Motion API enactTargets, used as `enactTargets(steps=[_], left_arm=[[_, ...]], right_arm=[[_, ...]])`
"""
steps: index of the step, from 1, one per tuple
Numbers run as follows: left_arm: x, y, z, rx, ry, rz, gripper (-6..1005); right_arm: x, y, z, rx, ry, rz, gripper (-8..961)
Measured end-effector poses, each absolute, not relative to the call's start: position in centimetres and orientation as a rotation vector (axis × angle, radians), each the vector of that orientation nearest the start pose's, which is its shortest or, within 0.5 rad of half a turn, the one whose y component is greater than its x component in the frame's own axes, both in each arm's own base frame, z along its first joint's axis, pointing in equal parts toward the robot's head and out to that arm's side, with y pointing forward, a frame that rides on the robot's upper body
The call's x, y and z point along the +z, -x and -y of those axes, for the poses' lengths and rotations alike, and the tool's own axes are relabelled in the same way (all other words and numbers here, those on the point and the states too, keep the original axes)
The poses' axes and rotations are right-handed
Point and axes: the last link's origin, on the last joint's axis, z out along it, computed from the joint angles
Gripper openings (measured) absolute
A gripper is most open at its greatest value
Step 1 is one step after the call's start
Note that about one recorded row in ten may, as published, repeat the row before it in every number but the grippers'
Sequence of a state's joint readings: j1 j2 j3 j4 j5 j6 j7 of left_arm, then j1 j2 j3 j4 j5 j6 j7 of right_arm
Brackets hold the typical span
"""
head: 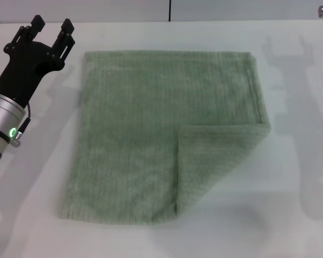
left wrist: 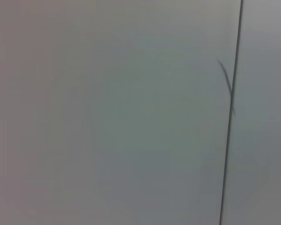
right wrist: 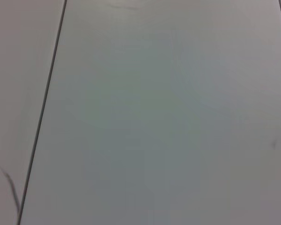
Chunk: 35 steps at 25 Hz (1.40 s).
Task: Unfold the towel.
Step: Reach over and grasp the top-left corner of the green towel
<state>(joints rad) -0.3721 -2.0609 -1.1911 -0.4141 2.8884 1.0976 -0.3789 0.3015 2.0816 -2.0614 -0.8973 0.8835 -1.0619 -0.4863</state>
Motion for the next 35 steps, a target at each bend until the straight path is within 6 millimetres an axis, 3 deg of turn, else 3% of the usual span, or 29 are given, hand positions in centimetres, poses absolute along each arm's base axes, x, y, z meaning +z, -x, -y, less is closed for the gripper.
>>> enactTargets(steps=[14, 24, 35], left_arm=[[-2.4, 27.3, -34.5, -0.958, 1.775, 0.527, 646], [-3.4, 27.1, -35.6, -0.890, 1.832, 0.525, 565], [-6.6, 26.4, -38.3, -0.652, 1.991, 0.628, 123]], right_arm=[[2.0, -20.8, -36.4, 0.808, 1.329, -0.265, 817], [0.2, -21.0, -38.0, 0.737, 1.465, -0.352, 817], [-1.2, -20.7, -38.8, 0.687, 1.567, -0.390, 817]])
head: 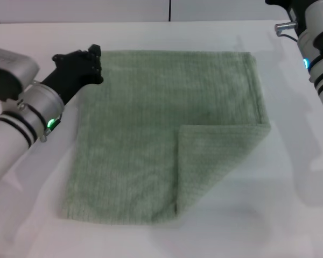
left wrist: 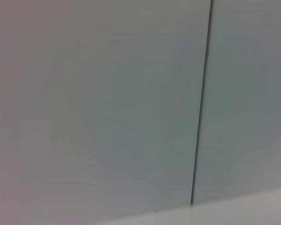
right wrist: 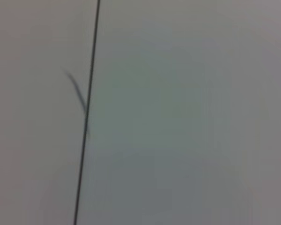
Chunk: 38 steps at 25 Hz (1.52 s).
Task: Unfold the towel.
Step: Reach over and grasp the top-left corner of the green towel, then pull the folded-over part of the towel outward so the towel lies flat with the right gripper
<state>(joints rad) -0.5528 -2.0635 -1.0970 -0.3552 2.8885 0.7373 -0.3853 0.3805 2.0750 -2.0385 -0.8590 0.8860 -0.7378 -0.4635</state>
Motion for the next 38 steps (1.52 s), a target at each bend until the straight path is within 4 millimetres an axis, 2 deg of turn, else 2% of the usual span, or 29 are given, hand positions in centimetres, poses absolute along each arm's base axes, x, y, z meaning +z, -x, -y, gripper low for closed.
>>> enactTargets(steps=[4, 13, 19, 21, 22, 23, 25, 26, 32, 38], left_arm=[[-7.4, 26.6, -39.3, -0.541, 2.019, 0.671, 4], [-8.5, 26.7, -40.1, -0.378, 2.063, 0.706, 3], [-8.7, 26.8, -40.2, -0.345, 2.065, 0.717, 3], [-8.7, 26.8, -40.2, -0.341, 2.066, 0.719, 3], [-8.7, 26.9, -40.3, -0.331, 2.066, 0.722, 3], [-8.7, 26.9, -40.3, -0.331, 2.066, 0.722, 3], [-8.7, 26.9, -40.4, -0.315, 2.066, 0.726, 3], [-8.7, 26.9, -40.4, -0.315, 2.066, 0.726, 3], [-8.8, 27.2, -40.3, -0.294, 2.064, 0.736, 3], [-8.8, 27.3, -40.3, -0.287, 2.064, 0.739, 3]], right_arm=[[-1.6, -20.7, -38.9, 0.673, 1.592, -0.400, 818], [-2.4, -20.6, -39.2, 0.641, 1.649, -0.419, 818], [-3.1, -20.1, -40.1, 0.600, 1.726, -0.479, 818], [-3.3, -19.4, -40.7, 0.583, 1.782, -0.530, 817], [-3.4, -18.3, -41.2, 0.572, 1.846, -0.580, 817], [-3.4, -18.3, -41.2, 0.572, 1.846, -0.580, 817], [-3.4, -16.5, -41.3, 0.558, 1.944, -0.627, 817], [-3.4, -16.5, -41.3, 0.558, 1.944, -0.627, 817], [-2.1, -12.1, -40.5, 0.521, 2.157, -0.661, 818], [-1.4, -10.2, -39.8, 0.464, 2.281, -0.683, 817]])
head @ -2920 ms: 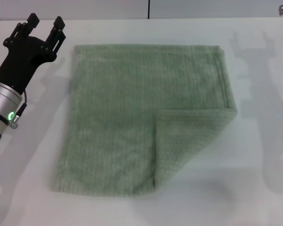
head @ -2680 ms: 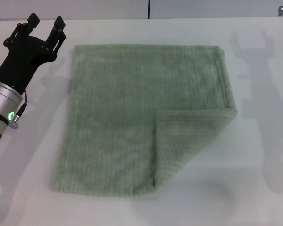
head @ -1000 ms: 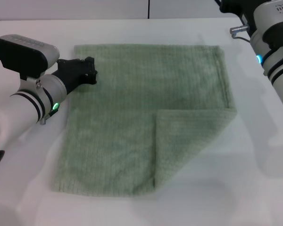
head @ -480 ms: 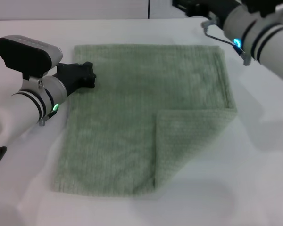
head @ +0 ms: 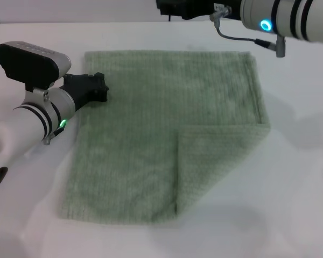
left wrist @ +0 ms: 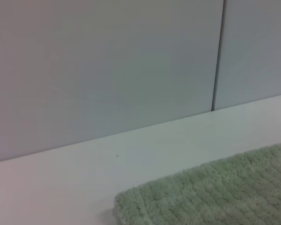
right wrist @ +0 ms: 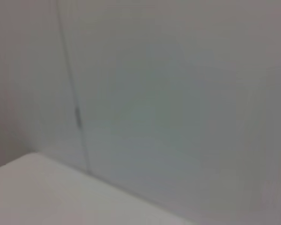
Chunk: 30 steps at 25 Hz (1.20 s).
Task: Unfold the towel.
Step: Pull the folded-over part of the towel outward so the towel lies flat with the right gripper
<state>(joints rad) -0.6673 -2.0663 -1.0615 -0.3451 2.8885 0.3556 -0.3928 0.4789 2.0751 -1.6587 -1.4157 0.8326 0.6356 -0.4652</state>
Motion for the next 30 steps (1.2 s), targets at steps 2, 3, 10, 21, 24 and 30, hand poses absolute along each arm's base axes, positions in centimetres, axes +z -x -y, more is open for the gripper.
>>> enactTargets(steps=[2, 3, 10, 21, 24, 30], left_arm=[[-8.8, 27.3, -40.3, -0.287, 2.064, 0.739, 3], [-8.8, 27.3, -40.3, -0.287, 2.064, 0.739, 3], [-8.8, 27.2, -40.4, -0.289, 2.065, 0.737, 3], [-8.8, 27.2, -40.4, -0.289, 2.065, 0.737, 3], [-8.8, 27.2, -40.4, -0.288, 2.065, 0.737, 3], [-8.8, 27.2, -40.4, -0.288, 2.065, 0.737, 3]], right_arm=[[-1.2, -9.8, -39.8, 0.425, 2.331, -0.699, 817], [-1.2, -9.6, -39.7, 0.405, 2.353, -0.707, 817], [-2.1, -9.8, -39.5, 0.183, 2.531, -0.786, 818], [-4.8, -11.7, -39.2, -0.170, 2.697, -0.843, 817], [-5.8, -12.5, -39.1, -0.263, 2.716, -0.855, 817], [-6.9, -13.3, -39.0, -0.342, 2.746, -0.861, 817]])
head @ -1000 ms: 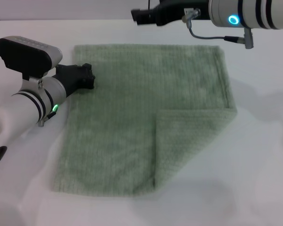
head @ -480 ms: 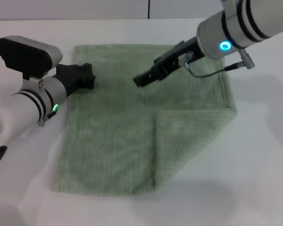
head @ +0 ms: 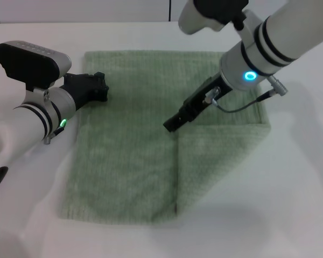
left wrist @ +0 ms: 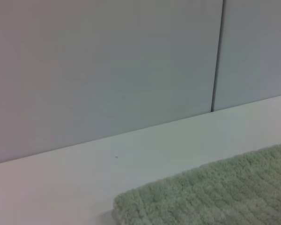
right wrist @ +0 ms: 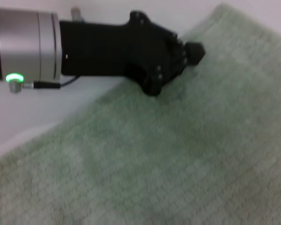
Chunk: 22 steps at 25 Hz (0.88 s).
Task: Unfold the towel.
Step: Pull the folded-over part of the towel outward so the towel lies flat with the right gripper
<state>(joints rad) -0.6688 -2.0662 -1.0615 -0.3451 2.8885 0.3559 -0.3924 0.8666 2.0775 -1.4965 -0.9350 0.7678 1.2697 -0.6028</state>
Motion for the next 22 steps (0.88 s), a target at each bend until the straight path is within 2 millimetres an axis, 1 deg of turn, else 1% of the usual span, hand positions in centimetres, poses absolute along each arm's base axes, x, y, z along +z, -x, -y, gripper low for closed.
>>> enactTargets(steps=[4, 22], left_arm=[[-8.8, 27.2, -40.4, -0.288, 2.065, 0.736, 3], [-8.9, 27.1, -40.4, -0.291, 2.066, 0.736, 3]], right_arm=[[-7.6, -13.9, -38.9, -0.395, 2.757, -0.867, 817], [-8.4, -14.6, -38.6, -0.451, 2.766, -0.865, 817]])
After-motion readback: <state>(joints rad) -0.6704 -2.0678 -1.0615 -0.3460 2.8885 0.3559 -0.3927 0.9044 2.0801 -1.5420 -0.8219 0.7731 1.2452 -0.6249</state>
